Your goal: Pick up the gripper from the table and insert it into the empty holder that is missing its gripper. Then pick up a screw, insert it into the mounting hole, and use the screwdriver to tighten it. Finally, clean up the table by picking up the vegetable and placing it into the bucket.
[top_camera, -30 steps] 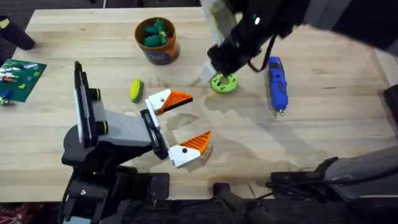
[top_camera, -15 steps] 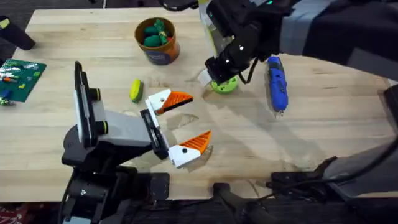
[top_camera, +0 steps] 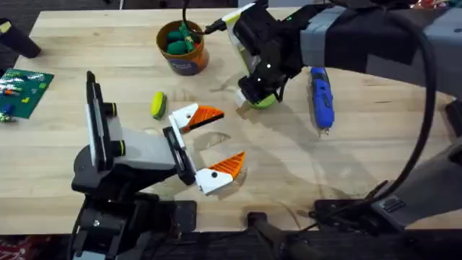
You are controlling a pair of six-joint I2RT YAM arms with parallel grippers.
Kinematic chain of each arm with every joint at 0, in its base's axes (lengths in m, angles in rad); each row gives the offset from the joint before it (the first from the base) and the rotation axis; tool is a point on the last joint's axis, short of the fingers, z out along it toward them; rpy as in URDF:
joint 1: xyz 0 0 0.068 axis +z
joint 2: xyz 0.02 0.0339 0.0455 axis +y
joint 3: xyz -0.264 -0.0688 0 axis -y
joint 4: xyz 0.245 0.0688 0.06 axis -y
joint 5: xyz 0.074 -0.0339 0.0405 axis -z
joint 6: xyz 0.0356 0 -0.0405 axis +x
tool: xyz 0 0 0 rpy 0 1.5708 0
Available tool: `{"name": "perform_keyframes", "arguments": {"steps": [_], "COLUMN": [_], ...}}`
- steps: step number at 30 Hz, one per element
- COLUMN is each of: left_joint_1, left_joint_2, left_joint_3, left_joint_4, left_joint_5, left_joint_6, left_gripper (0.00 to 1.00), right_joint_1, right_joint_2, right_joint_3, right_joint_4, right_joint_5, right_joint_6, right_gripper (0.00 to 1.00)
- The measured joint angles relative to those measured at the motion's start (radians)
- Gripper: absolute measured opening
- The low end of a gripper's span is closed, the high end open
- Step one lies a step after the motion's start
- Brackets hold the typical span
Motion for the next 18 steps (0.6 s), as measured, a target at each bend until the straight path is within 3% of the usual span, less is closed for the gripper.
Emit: {"name": "perform_keyframes", "arguments": {"steps": [18], "left_joint_1": [0.0], "left_joint_2": [0.0], "left_joint_3": [0.0], "left_joint_4": [0.0], "left_joint_5": [0.0], "left_joint_6": [0.0], "left_gripper": [0.983], "right_joint_1": [0.0], "right_joint_2": [0.03], "right_joint_3": [0.0], "right_joint_4": [0.014], "right_joint_5": [0.009], "right_joint_6": [0.0], "right_gripper": [0.42]}}
